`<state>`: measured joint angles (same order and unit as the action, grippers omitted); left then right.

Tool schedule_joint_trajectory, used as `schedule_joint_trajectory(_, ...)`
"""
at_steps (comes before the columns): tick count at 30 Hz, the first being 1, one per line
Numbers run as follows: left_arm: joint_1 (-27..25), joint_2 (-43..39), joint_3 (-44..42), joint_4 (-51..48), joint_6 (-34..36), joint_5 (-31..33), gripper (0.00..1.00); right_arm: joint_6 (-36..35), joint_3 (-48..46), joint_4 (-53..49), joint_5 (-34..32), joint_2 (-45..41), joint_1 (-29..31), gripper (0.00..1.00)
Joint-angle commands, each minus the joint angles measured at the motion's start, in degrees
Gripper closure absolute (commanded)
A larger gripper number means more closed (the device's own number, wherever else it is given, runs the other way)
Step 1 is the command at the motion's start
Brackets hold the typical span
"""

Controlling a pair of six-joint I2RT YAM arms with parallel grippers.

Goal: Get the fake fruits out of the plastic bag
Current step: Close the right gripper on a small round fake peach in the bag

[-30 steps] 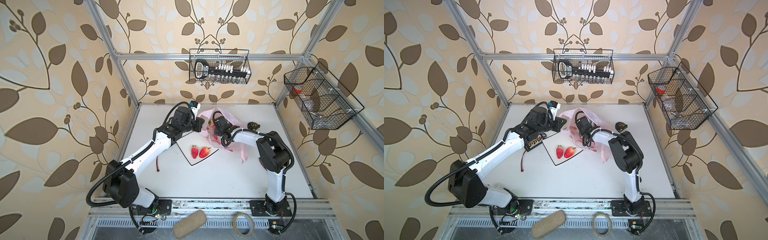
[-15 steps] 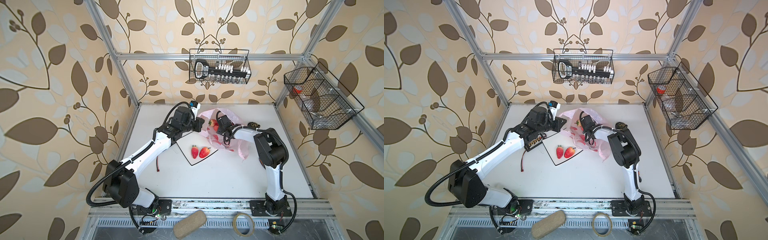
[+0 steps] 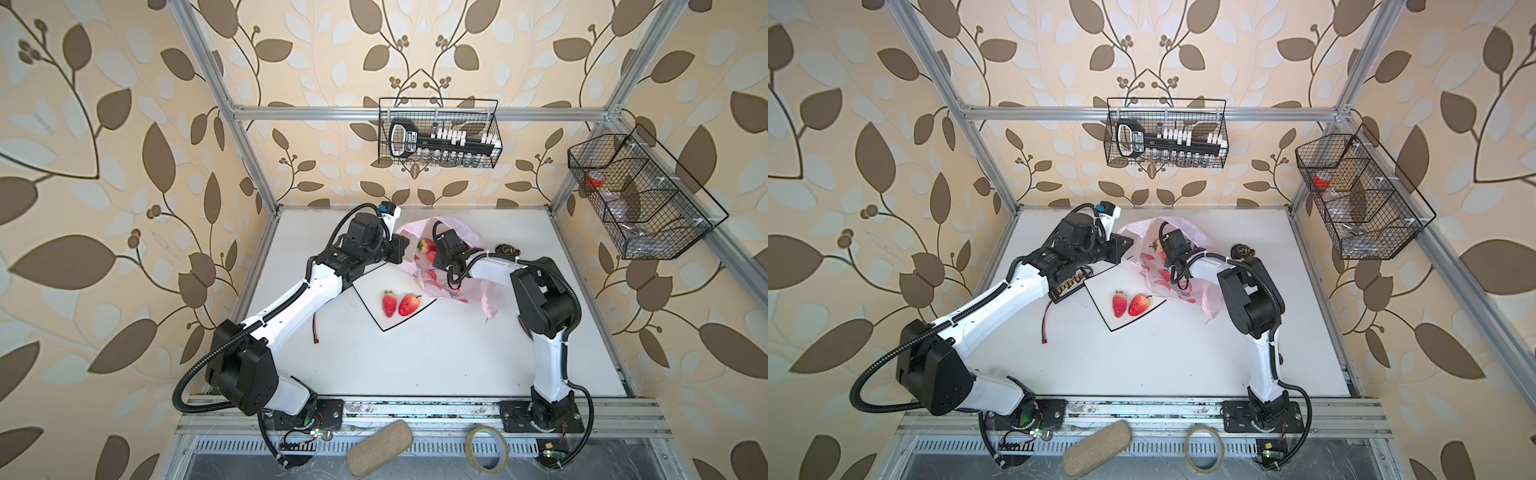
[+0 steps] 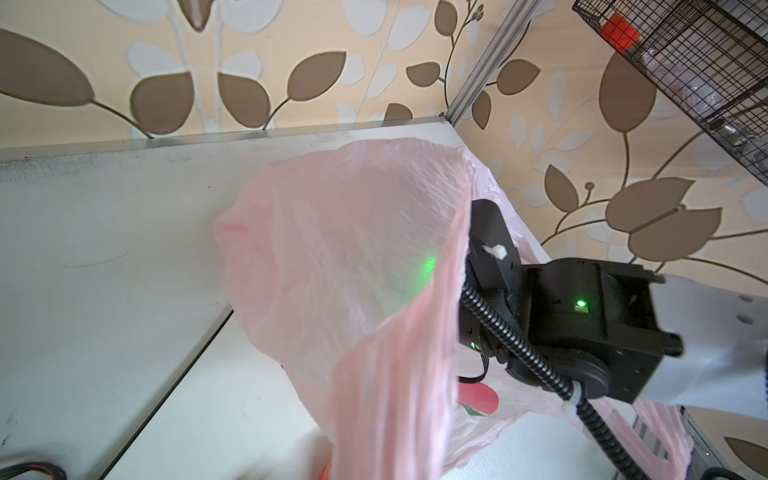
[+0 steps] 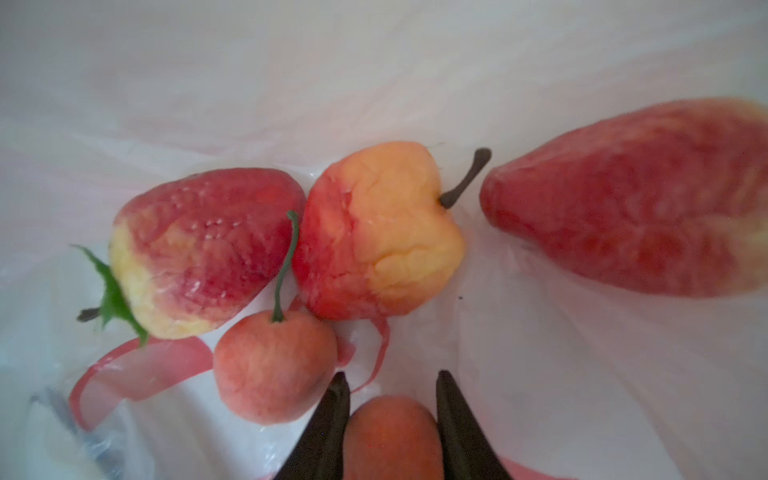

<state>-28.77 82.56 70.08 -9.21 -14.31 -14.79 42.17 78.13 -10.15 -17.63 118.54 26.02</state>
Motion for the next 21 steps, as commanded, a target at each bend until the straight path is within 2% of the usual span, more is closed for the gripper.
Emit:
schedule_joint_trajectory(1,0.5,-0.4,0.4,2.1,-0.5,-0.8,1.00,-0.1,-2.0,0.6,2.1,-3.8,-0.1,0.73)
schedule_joint_trajectory(13,0.5,0.5,0.8,2.4,-0.9,-0.2,1.00,-1.8,-8.2,1.9,5.9,-14.4,0.1,0.73)
schedule_joint_trajectory(21,0.5,3.2,2.8,0.4,-1.2,5.0,1.00,-2.3,-14.8,3.7,9.3,-25.0,0.7,0.73)
